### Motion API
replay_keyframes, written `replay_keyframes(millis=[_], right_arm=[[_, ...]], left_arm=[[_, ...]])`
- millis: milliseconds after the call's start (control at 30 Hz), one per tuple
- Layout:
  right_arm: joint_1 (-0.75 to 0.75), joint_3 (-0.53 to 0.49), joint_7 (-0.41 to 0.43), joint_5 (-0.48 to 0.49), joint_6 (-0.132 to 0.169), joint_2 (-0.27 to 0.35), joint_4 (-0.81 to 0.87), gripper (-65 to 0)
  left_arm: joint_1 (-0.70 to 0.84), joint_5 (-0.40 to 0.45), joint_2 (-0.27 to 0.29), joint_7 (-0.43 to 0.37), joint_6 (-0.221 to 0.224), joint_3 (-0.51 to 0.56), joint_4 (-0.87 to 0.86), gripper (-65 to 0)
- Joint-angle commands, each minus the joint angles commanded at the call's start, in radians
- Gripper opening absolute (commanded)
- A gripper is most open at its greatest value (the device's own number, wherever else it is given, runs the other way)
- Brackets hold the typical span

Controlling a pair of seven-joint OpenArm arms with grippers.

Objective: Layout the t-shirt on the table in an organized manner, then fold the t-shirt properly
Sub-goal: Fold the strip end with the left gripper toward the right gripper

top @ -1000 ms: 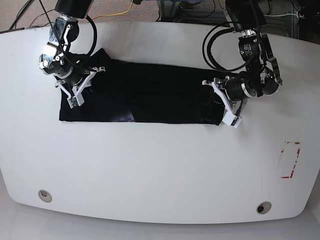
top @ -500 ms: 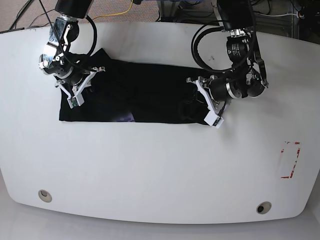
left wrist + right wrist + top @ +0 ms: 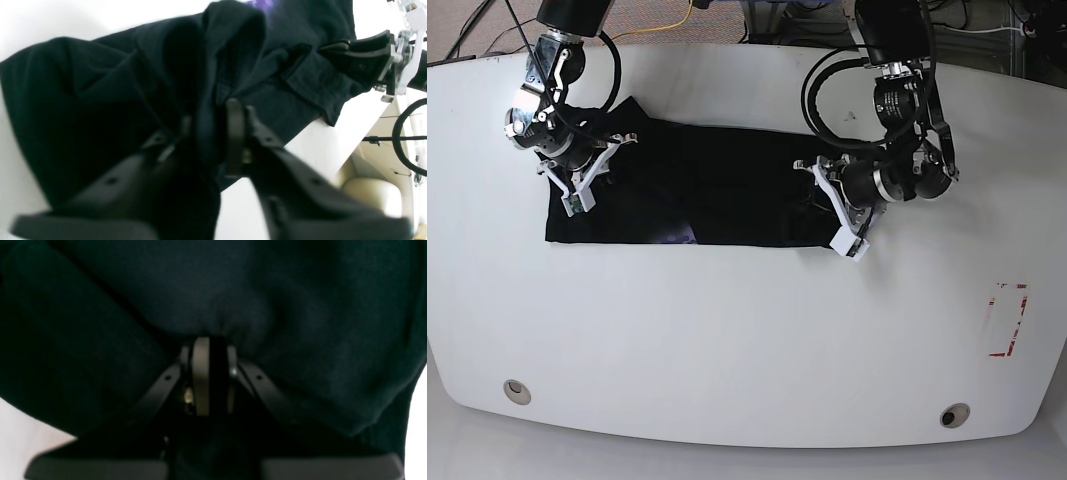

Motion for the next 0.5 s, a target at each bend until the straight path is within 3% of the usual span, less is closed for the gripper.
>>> replay_keyframes(millis=[67,367,500], right_arm=[[0.0,0.0,0.0,0.0,0.0,0.0,0.0,-58.3],[0.002,-0.002,-0.002,0.0,0.0,0.0,0.0,-58.3],[0.0,-0.002,-0.002,0.0,0.0,0.0,0.0,-58.3]], left_arm=[[-0.002,-0.002,0.0,0.0,0.0,0.012,0.003,-41.5],[-0.028,-0.006,0.0,0.003,-0.002,0.15,0.009,-41.7],[-0.038,-0.049,0.0,0.005,-0.002,0.19,0.055,-41.7]])
